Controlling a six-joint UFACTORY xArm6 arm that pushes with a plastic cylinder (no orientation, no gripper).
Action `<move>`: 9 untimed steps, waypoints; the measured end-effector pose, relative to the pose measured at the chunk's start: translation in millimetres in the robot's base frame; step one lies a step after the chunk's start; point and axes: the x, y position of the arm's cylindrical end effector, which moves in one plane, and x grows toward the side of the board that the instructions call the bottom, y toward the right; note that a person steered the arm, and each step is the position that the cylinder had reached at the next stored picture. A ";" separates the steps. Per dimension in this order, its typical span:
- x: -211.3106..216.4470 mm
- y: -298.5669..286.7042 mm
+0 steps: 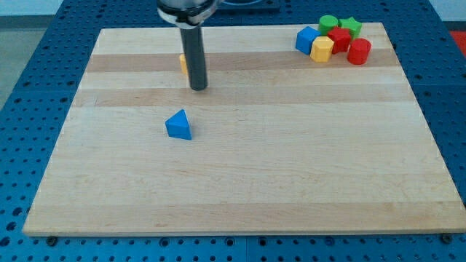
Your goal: Place the blue triangle above the yellow heart
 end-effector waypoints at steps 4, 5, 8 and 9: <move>90.3 -90.9; 126.5 -115.9; 97.2 -30.8; 97.2 -30.7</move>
